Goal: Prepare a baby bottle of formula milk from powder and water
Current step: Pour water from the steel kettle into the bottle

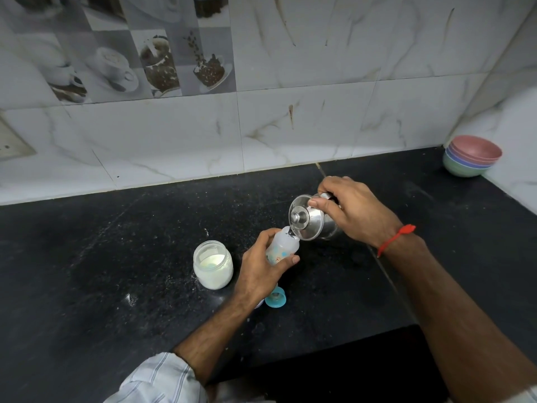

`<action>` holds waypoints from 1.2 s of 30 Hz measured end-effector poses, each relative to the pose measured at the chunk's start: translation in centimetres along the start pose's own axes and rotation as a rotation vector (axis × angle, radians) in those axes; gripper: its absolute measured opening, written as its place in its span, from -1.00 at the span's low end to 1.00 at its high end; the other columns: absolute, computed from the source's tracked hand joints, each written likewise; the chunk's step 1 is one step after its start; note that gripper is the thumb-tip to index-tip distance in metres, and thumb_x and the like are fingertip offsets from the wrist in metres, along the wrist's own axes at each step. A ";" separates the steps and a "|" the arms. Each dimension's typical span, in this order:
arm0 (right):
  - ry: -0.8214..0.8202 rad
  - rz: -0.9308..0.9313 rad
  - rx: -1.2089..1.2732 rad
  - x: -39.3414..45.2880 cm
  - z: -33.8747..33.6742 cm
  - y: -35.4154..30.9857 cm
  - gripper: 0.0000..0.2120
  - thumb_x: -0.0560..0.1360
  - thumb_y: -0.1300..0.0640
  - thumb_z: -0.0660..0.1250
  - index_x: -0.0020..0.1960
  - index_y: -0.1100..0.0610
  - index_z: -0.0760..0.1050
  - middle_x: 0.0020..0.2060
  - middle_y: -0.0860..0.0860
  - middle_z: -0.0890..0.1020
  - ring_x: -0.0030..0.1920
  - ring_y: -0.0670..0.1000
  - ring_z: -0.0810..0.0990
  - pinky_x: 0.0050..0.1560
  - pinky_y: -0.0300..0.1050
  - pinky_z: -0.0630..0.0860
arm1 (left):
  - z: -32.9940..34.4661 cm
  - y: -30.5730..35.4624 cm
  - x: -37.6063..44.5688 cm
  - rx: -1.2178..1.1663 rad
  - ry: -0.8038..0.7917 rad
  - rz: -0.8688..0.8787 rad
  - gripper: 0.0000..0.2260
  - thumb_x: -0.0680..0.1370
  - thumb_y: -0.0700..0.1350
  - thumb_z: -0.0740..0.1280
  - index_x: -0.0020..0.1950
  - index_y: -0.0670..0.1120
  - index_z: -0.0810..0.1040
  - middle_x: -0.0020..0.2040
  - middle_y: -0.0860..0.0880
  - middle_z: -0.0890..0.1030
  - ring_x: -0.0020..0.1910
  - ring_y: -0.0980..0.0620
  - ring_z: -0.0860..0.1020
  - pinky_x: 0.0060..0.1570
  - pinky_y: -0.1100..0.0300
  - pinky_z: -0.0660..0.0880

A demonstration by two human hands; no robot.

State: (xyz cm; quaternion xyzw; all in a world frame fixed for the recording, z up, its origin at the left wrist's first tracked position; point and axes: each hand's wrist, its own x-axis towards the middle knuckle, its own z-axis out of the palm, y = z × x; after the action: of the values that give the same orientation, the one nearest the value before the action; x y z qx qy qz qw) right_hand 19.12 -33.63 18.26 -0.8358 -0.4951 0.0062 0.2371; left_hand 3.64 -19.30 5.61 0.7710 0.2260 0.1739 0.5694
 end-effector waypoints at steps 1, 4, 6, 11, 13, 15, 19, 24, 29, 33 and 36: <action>-0.010 -0.002 -0.011 0.1 0.0 -0.2 -0.75 0.66 -0.07 0.25 -0.06 0.09 0.44 -0.21 -0.09 0.46 -0.16 -0.18 0.37 -0.20 -0.33 0.24 | 0.0 0.0 0.0 0.001 0.002 0.001 -0.50 0.46 -0.04 0.59 0.32 0.17 0.48 0.26 0.17 0.59 0.24 0.17 0.55 0.03 0.34 0.52; -0.033 -0.013 -0.035 0.2 -0.1 -0.6 -0.77 0.67 -0.07 0.24 -0.05 0.07 0.43 -0.18 -0.09 0.47 -0.16 -0.14 0.36 -0.17 -0.34 0.25 | 0.0 0.0 -0.1 -0.003 0.007 0.012 -0.49 0.45 -0.04 0.59 0.33 0.15 0.48 0.25 0.16 0.60 0.22 0.18 0.56 0.02 0.36 0.52; -0.039 -0.025 -0.043 0.3 -0.2 -0.9 -0.77 0.67 -0.07 0.24 -0.03 0.08 0.45 -0.16 -0.07 0.48 -0.13 -0.09 0.37 -0.14 -0.34 0.26 | -0.1 0.1 -0.1 -0.007 0.003 0.013 -0.50 0.46 -0.05 0.59 0.31 0.16 0.48 0.25 0.17 0.60 0.22 0.19 0.56 0.02 0.36 0.52; -0.048 -0.032 -0.044 0.3 -0.6 -1.4 -0.80 0.67 -0.08 0.23 -0.01 0.04 0.44 -0.10 -0.05 0.52 -0.06 -0.05 0.39 -0.06 -0.16 0.33 | -0.1 0.4 -0.2 -0.020 -0.004 0.019 -0.51 0.47 -0.05 0.58 0.28 0.23 0.44 0.25 0.18 0.59 0.22 0.20 0.55 -0.01 0.39 0.51; -0.041 -0.042 -0.044 0.3 -0.7 -1.5 -0.79 0.66 -0.09 0.23 -0.01 0.03 0.44 -0.10 -0.05 0.52 -0.05 -0.04 0.39 -0.04 -0.11 0.40 | -0.1 0.6 -0.2 -0.031 -0.001 0.021 -0.51 0.47 -0.05 0.58 0.27 0.25 0.44 0.24 0.19 0.59 0.22 0.22 0.55 -0.04 0.44 0.52; -0.028 -0.053 -0.051 0.3 -0.8 -1.6 -0.76 0.66 -0.10 0.22 0.00 0.07 0.47 -0.09 -0.04 0.53 -0.04 -0.03 0.40 -0.03 -0.03 0.47 | -0.1 0.6 -0.1 -0.038 0.000 0.023 -0.50 0.47 -0.05 0.58 0.27 0.26 0.43 0.25 0.19 0.59 0.22 0.22 0.55 -0.04 0.42 0.52; -0.019 -0.062 -0.062 0.3 -1.1 -1.7 -0.74 0.67 -0.10 0.22 0.02 0.09 0.50 -0.07 -0.02 0.54 -0.02 -0.01 0.42 0.01 0.04 0.52 | 0.0 0.5 0.1 -0.050 -0.007 0.024 -0.50 0.46 -0.03 0.58 0.30 0.22 0.45 0.27 0.16 0.59 0.25 0.18 0.56 -0.01 0.36 0.56; -0.002 -0.075 -0.073 0.3 -1.3 -1.8 -0.78 0.66 -0.10 0.22 -0.03 0.03 0.44 -0.12 -0.08 0.49 -0.05 -0.01 0.39 -0.03 0.12 0.55 | 0.0 0.2 0.2 -0.059 -0.009 0.014 -0.49 0.46 -0.02 0.59 0.33 0.17 0.45 0.28 0.15 0.60 0.28 0.14 0.56 0.06 0.29 0.56; 0.010 -0.078 -0.072 0.3 -1.5 -1.8 -0.75 0.66 -0.10 0.22 0.00 0.08 0.47 -0.10 -0.06 0.50 -0.05 -0.01 0.38 -0.02 0.10 0.53 | 0.1 0.0 0.2 -0.037 -0.008 0.011 -0.48 0.46 -0.01 0.58 0.32 0.19 0.43 0.30 0.15 0.59 0.30 0.15 0.55 0.10 0.30 0.54; 0.019 -0.082 -0.080 0.3 -1.4 -1.9 -0.76 0.66 -0.11 0.21 0.00 0.06 0.47 -0.11 -0.09 0.48 -0.06 -0.03 0.36 -0.04 0.09 0.54 | 0.1 -0.1 0.3 -0.019 -0.013 0.009 -0.47 0.46 0.00 0.58 0.35 0.18 0.43 0.32 0.16 0.59 0.32 0.15 0.54 0.13 0.28 0.53; 0.022 -0.079 -0.081 0.4 -1.3 -1.8 -0.76 0.66 -0.11 0.21 0.00 0.05 0.47 -0.11 -0.10 0.48 -0.04 -0.03 0.37 -0.04 0.12 0.55 | 0.0 -0.1 0.2 -0.018 -0.014 0.008 -0.46 0.47 -0.01 0.58 0.36 0.16 0.43 0.34 0.15 0.57 0.32 0.17 0.53 0.07 0.37 0.49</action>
State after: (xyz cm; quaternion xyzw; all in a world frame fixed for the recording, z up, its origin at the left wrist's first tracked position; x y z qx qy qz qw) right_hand 18.15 -33.09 20.26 -0.8245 -0.5251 -0.0324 0.2083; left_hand 3.83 -19.14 5.51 0.7680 0.2173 0.1727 0.5772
